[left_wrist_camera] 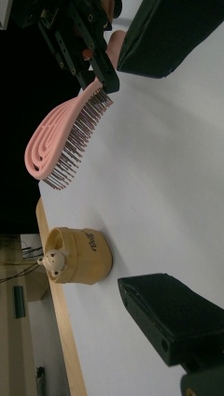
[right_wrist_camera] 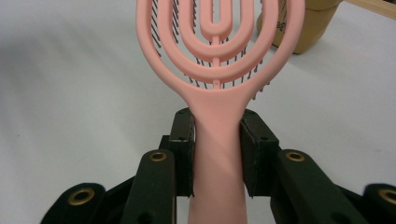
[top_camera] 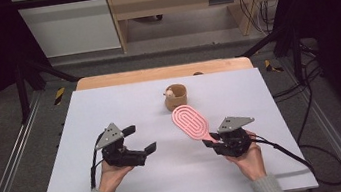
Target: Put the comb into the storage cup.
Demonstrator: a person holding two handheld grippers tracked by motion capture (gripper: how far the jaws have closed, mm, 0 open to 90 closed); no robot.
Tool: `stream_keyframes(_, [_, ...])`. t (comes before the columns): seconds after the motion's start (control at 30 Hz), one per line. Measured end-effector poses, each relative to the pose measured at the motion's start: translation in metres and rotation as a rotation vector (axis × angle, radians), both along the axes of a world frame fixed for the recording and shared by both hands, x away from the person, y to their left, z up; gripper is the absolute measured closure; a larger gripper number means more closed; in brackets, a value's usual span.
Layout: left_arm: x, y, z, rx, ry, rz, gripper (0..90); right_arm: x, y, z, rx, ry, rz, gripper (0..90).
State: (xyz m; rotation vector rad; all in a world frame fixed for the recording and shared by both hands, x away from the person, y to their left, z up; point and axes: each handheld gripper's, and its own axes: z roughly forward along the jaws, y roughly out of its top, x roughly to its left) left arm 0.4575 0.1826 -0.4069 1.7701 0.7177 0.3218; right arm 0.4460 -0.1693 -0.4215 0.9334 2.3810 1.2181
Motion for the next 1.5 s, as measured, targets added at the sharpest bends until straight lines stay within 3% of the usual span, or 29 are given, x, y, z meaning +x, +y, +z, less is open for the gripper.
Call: stream_keyframes(1.5, [0.014, -0.045, 0.006, -0.007, 0.053, -0.060, 0.0, -0.002, 0.002, 0.001, 0.002, -0.014, 0.015, 69.7])
